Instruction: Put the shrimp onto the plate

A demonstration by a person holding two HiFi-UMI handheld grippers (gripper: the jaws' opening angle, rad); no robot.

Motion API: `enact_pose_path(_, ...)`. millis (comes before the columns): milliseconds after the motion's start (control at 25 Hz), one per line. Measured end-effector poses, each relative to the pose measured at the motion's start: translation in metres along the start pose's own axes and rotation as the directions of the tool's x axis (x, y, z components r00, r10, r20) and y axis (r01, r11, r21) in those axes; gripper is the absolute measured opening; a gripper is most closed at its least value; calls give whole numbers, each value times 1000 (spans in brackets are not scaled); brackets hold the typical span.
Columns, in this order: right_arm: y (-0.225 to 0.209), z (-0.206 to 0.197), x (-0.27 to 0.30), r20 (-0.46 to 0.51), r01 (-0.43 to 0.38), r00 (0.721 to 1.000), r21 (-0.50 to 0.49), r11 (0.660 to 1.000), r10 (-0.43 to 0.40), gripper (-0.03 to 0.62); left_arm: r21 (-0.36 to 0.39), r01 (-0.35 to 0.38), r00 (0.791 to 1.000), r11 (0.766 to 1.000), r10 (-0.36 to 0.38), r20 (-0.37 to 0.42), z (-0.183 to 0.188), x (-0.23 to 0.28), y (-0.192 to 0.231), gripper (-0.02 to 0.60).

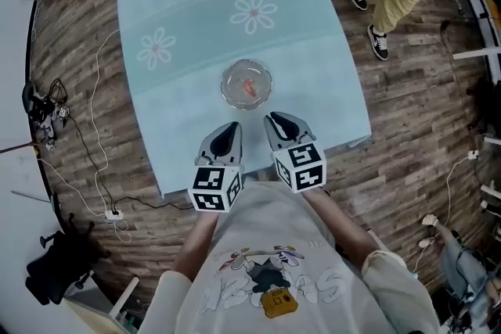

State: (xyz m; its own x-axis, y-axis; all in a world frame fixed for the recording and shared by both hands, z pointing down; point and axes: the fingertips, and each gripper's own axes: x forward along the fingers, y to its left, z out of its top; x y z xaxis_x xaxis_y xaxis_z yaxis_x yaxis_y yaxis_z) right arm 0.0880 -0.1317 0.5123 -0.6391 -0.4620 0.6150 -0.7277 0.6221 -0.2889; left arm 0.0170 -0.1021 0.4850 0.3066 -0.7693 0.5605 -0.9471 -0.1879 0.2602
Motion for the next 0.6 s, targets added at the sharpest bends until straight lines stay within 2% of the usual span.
enact_pose_path(200, 15, 7, -8, 21, -29, 999, -22, 999, 29, 61, -10, -23, 1000, 1000, 23, 16, 0, -16, -3, 8)
enact_pose_path(600, 22, 3, -22, 55, -42, 998, -3, 999, 42, 61, 2, -25, 999, 1000, 25, 23, -5, -21, -18, 8)
